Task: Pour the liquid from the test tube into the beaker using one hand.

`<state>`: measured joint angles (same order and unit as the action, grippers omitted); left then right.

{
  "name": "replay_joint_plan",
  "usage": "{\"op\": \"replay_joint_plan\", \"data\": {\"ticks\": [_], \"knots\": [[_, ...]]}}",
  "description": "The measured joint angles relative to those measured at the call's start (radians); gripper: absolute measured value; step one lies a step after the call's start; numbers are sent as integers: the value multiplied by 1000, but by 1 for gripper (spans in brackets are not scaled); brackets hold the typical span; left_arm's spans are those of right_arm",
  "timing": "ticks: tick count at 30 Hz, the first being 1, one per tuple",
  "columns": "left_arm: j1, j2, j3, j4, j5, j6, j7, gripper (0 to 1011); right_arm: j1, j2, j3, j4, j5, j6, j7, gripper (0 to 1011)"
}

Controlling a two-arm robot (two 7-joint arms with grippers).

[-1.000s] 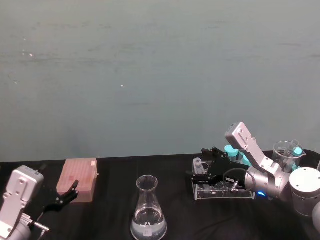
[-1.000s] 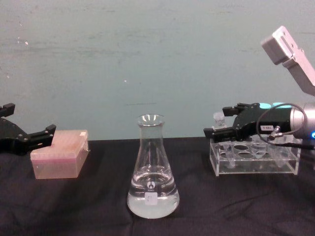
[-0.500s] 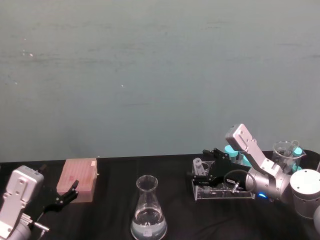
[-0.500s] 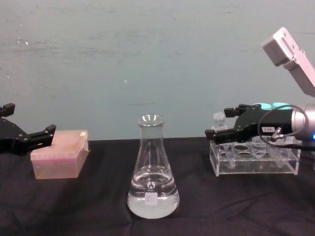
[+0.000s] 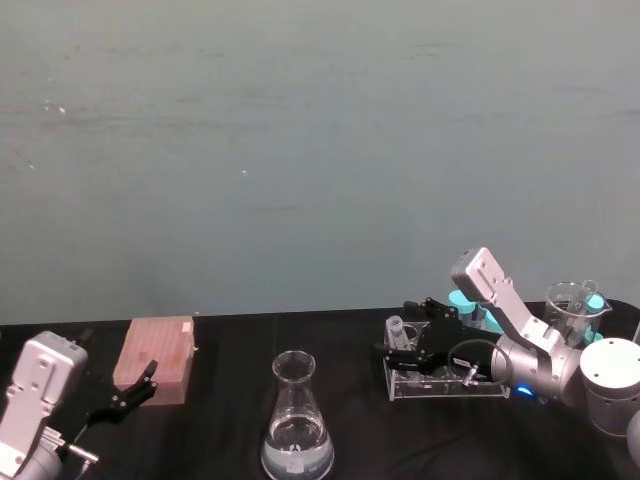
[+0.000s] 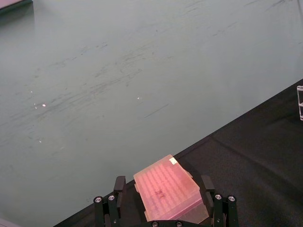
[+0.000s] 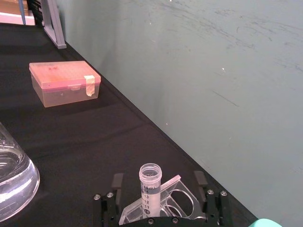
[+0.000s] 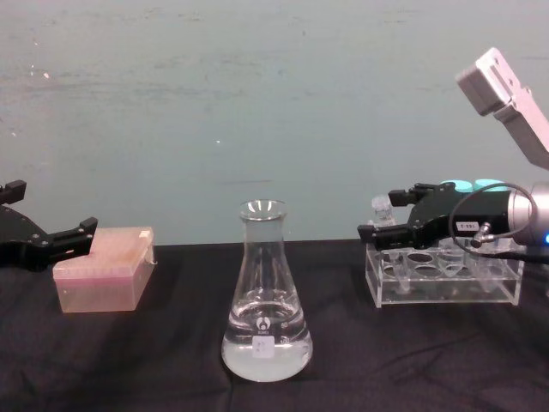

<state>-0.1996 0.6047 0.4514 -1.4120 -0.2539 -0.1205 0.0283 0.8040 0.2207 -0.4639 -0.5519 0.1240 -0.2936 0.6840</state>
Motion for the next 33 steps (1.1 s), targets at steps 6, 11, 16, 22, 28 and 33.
{"op": "replay_joint_plan", "data": {"ticks": [6,11,16,22,28,33], "knots": [[0,0,0,0,0,0,0,1000,1,-1,0,1,1,-1,1,802],[0,0,0,0,0,0,0,1000,1,-1,0,2,1,-1,1,654],[0,0,0,0,0,0,0,1000,1,-1,0,2,1,-1,2,488],[0,0,0,0,0,0,0,1000,2,-1,0,3,1,-1,2,306],[0,0,0,0,0,0,0,1000,2,-1,0,3,1,-1,3,213],[0,0,0,0,0,0,0,1000,2,-1,0,3,1,-1,3,213]]}}
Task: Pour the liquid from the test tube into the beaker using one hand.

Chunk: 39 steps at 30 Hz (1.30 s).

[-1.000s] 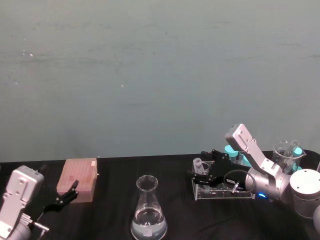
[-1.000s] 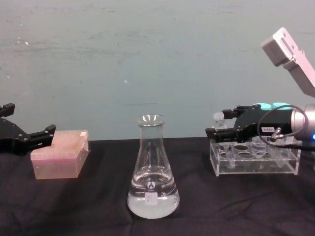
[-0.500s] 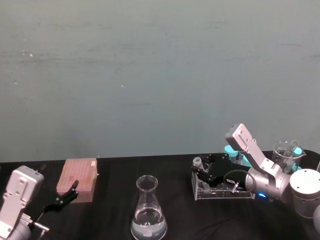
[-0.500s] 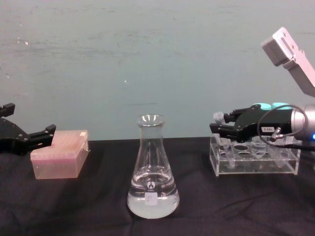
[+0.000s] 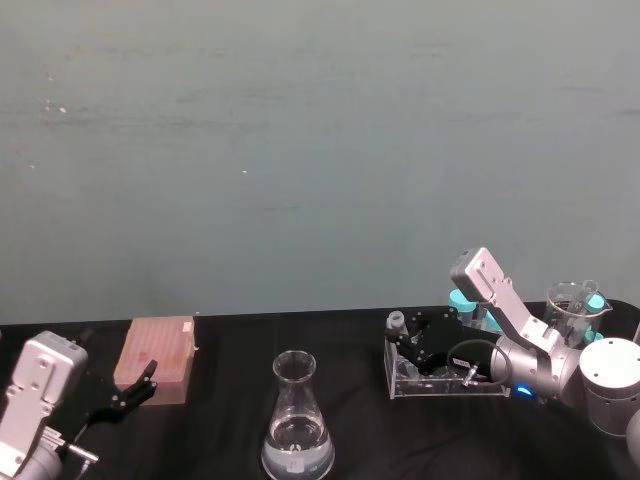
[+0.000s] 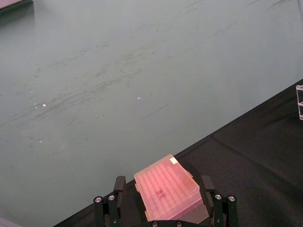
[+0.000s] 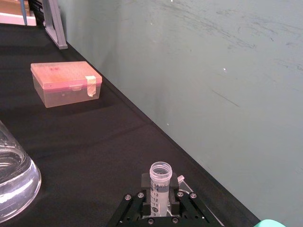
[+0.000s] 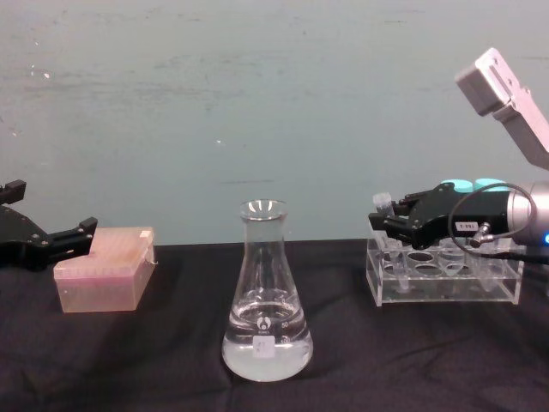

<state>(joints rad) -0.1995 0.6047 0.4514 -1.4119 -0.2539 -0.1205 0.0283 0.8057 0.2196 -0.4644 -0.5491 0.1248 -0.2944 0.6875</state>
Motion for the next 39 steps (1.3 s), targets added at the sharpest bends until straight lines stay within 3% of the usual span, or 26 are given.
{"op": "replay_joint_plan", "data": {"ticks": [5,18,26,34,39], "knots": [[0,0,0,0,0,0,0,1000,-5,4,1,-16,0,3,1,213],[0,0,0,0,0,0,0,1000,-67,51,16,-203,40,55,18,213],[0,0,0,0,0,0,0,1000,-78,70,17,-278,56,66,8,213],[0,0,0,0,0,0,0,1000,-86,92,2,-347,19,51,-58,213],[0,0,0,0,0,0,0,1000,-102,106,-17,-399,-36,37,-111,213]]}}
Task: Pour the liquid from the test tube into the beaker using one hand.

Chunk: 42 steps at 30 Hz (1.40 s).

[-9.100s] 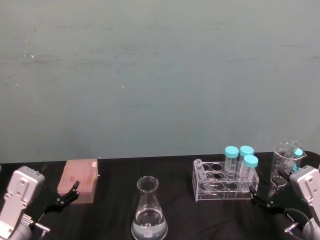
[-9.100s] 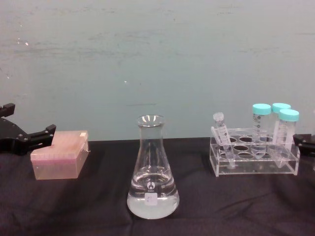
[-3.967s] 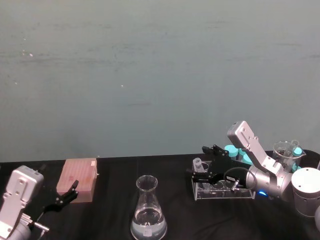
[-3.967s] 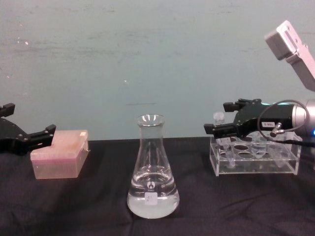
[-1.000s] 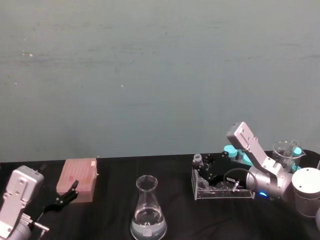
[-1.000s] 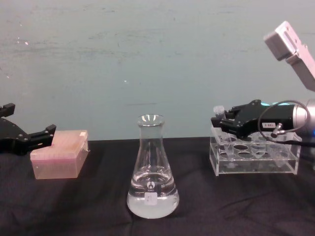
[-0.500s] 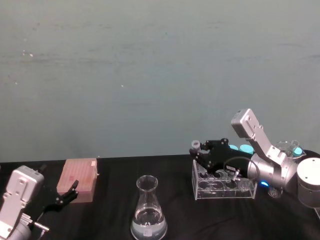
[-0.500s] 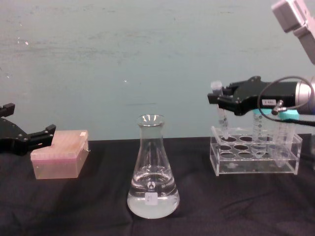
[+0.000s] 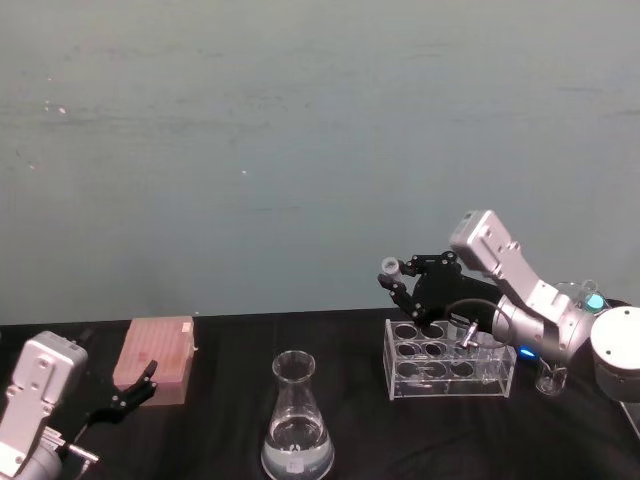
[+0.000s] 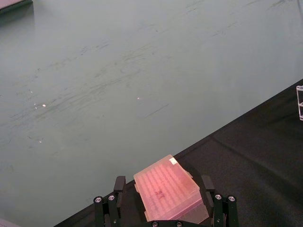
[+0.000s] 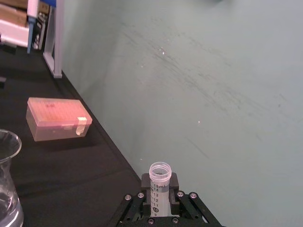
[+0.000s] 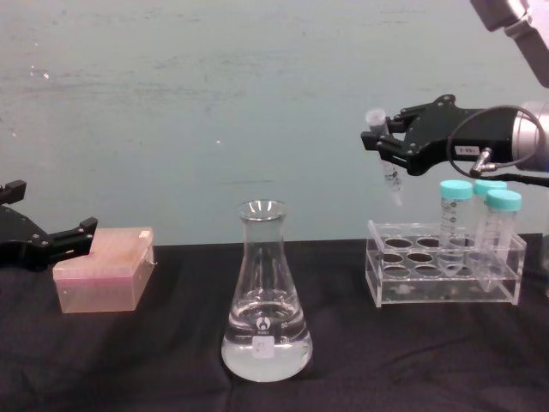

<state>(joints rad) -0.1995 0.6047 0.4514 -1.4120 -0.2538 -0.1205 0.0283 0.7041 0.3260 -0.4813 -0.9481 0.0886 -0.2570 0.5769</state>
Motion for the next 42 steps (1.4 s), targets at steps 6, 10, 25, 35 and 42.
{"op": "replay_joint_plan", "data": {"ticks": [6,10,25,35,42], "knots": [[0,0,0,0,0,0,0,1000,-23,12,-28,-60,-76,-25,-51,213],[0,0,0,0,0,0,0,1000,-31,17,-48,-83,-127,-54,-74,213],[0,0,0,0,0,0,0,1000,-53,27,-117,-158,-318,-151,-146,213],[0,0,0,0,0,0,0,1000,-69,30,-139,-193,-400,-174,-190,213],[0,0,0,0,0,0,0,1000,-82,37,-156,-217,-456,-190,-218,213]]}}
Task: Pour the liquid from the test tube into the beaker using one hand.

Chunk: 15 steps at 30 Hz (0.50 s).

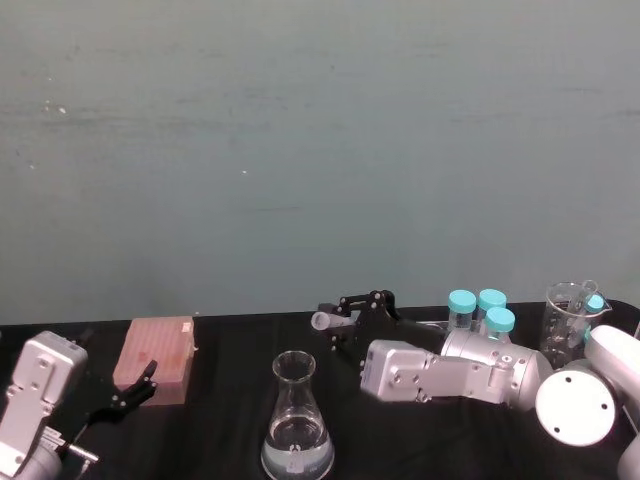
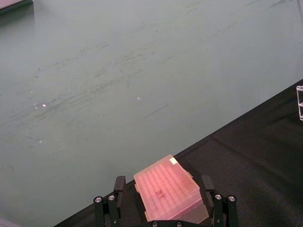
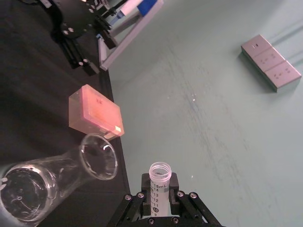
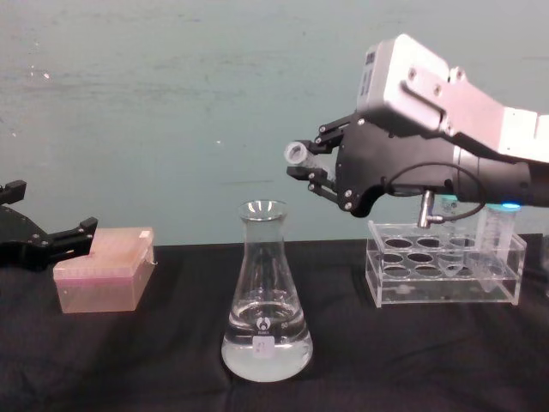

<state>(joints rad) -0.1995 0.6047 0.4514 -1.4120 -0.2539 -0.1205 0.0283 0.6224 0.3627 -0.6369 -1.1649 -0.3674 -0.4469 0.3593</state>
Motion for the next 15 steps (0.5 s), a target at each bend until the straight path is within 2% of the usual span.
{"op": "replay_joint_plan", "data": {"ticks": [9,15], "knots": [[0,0,0,0,0,0,0,1000,-10,4,-20,-22,-56,-12,-29,212],[0,0,0,0,0,0,0,1000,-12,4,-35,-28,-123,-14,-74,213]]}}
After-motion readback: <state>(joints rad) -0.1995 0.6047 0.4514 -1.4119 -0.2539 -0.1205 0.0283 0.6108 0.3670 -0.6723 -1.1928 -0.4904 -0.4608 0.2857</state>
